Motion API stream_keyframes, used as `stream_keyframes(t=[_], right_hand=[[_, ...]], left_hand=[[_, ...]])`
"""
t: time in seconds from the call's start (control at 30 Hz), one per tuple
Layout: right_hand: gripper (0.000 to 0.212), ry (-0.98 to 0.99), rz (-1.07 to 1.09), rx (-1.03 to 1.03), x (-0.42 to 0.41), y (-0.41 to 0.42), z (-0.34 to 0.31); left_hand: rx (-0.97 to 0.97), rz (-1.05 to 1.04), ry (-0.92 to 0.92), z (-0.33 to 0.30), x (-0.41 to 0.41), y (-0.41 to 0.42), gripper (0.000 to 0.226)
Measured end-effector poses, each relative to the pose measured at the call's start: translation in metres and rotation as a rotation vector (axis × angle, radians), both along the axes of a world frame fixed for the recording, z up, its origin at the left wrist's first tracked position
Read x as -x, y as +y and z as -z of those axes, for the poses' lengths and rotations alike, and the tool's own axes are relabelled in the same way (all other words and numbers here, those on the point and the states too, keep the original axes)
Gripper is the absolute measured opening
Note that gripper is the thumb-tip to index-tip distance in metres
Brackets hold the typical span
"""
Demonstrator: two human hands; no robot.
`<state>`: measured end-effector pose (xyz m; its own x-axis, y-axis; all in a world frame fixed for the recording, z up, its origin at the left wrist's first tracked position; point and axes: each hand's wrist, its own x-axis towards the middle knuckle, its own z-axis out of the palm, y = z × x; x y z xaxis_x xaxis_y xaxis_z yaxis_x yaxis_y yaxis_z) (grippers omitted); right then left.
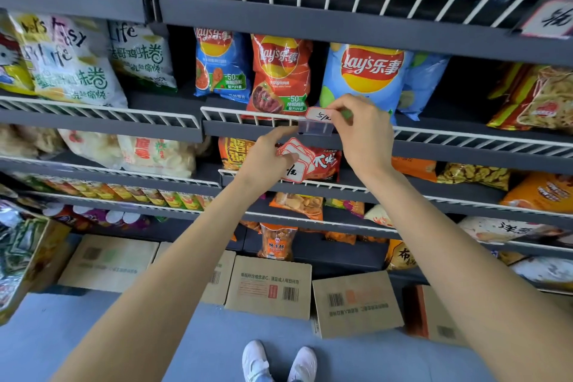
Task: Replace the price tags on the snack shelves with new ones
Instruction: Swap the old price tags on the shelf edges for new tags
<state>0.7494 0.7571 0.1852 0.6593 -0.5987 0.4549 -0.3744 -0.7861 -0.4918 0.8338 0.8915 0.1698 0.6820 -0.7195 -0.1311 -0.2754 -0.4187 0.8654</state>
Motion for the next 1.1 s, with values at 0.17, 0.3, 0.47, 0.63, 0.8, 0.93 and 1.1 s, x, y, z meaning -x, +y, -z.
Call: stream_keyframes(t=[0.17,0.3,0.47,0.63,0.8,0.93,1.1], right_hand=[[0.012,0.033,-0.022,0.018,-0.005,-0.006,0.005],[0.013,0.054,-0.049,0.081,-0.009,-0.004,0.008],[0.011,0.101,-0.065,0.218,-0.006,-0.002,0.014],[0.003,0.083,-0.024,0.398,-0.002,-0.002,0.023],[0.013,0.134,-0.011,0.461,-0.003,0.003,0.032],[0.026,0.207,0.011,0.540,-0.003,0.006,0.035],[0.028,0.281,0.046,0.592,-0.001,0.014,0.036]], left_hand=[[-0.115,0.090,-0.149,-0.001,-0.007,0.007,0.050],[-0.150,0.127,-0.183,0.004,-0.016,0.009,0.052],[-0.147,0.134,-0.162,0.006,-0.018,0.007,0.052],[-0.135,0.139,-0.160,0.007,-0.021,0.007,0.052],[-0.128,0.146,-0.176,0.006,-0.020,0.006,0.054],[-0.138,0.163,-0.184,0.006,-0.021,0.007,0.054],[-0.120,0.155,-0.189,0.006,-0.020,0.006,0.053]])
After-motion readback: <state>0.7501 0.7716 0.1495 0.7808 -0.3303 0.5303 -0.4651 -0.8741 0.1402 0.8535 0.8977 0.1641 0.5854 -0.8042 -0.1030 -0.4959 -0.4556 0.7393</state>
